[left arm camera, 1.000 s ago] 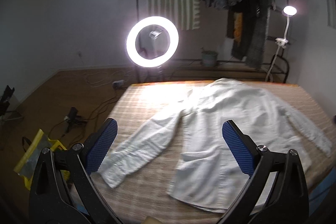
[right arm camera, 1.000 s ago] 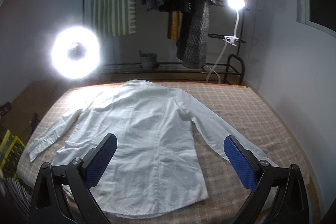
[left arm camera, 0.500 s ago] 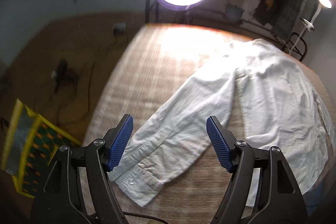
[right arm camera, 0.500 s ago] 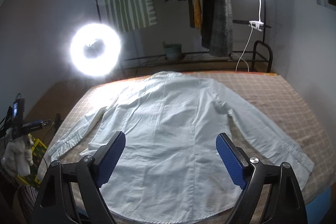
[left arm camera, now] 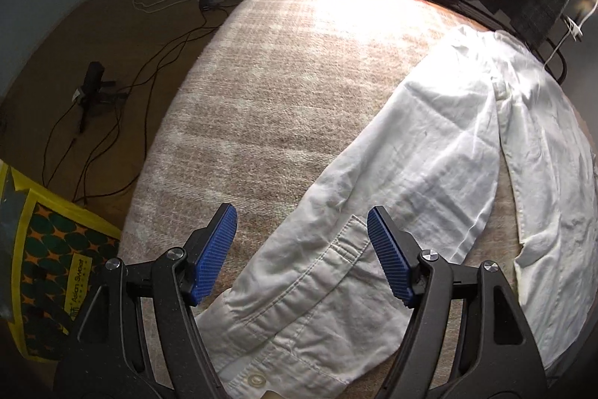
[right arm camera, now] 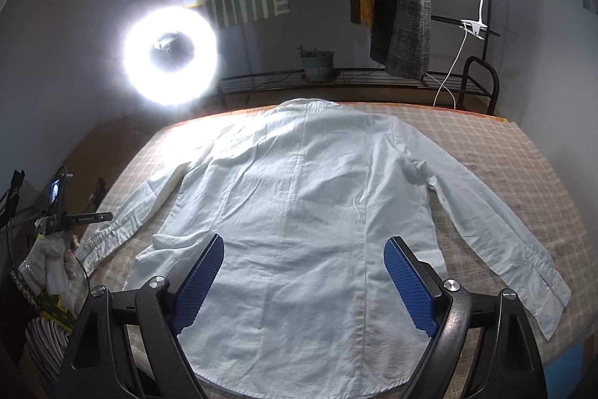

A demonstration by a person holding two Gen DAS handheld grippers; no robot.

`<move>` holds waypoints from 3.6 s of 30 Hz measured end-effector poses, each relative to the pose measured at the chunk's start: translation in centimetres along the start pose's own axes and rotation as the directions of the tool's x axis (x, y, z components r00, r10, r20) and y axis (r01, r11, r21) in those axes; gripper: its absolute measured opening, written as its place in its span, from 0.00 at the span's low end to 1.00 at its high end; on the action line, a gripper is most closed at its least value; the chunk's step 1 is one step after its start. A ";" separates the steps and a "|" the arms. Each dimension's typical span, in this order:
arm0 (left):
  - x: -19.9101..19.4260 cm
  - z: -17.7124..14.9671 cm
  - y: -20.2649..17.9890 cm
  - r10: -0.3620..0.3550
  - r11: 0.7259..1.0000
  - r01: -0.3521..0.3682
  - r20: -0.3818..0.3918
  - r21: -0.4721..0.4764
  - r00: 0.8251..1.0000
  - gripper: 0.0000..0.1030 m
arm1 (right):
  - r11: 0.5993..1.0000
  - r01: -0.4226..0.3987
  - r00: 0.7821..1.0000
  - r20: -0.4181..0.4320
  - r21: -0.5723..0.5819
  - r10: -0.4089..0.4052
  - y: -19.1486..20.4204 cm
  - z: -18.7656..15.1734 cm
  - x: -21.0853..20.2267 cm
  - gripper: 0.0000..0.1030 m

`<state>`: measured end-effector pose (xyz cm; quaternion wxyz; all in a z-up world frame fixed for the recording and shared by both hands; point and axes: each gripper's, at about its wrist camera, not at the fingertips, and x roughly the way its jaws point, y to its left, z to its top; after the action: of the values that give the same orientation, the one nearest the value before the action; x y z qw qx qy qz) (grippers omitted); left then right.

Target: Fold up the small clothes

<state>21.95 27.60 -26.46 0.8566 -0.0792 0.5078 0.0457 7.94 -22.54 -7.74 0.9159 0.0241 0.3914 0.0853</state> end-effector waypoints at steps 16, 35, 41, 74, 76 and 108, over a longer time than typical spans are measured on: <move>0.6 -0.1 -1.3 0.005 0.999 -0.007 0.041 0.044 0.999 0.03 | 1.000 0.005 1.000 -0.022 -0.002 -0.005 0.2 -0.3 0.3 0.87; -0.5 0.8 -0.6 -0.164 0.981 0.168 0.050 -0.100 0.985 0.00 | 1.000 0.006 1.000 -0.027 0.016 -0.005 -0.6 -0.8 -0.2 0.87; -6.2 1.5 -5.0 -0.264 0.963 0.269 0.154 -0.008 0.952 0.00 | 0.999 0.005 1.000 -0.018 0.033 -0.004 -1.4 -1.0 -0.9 0.87; -11.0 -10.2 -13.8 -0.236 0.969 0.231 0.054 0.083 0.970 0.40 | 0.963 -0.268 0.954 -0.139 0.005 0.267 1.5 -2.8 2.0 0.70; -10.0 -11.2 -13.7 -0.243 0.968 0.241 0.028 0.071 0.970 0.40 | 0.955 -0.297 0.944 -0.160 -0.024 0.289 2.9 -2.4 3.1 0.69; -5.6 -12.7 -13.9 -0.299 0.954 0.297 -0.037 -0.034 0.954 0.11 | 0.869 -0.174 0.883 -0.464 -0.463 -0.070 28.2 8.4 32.1 0.60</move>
<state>10.45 11.64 -26.29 0.8417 -0.1677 0.5072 -0.0785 31.91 10.99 -21.72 0.7675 -0.2199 0.5642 0.2105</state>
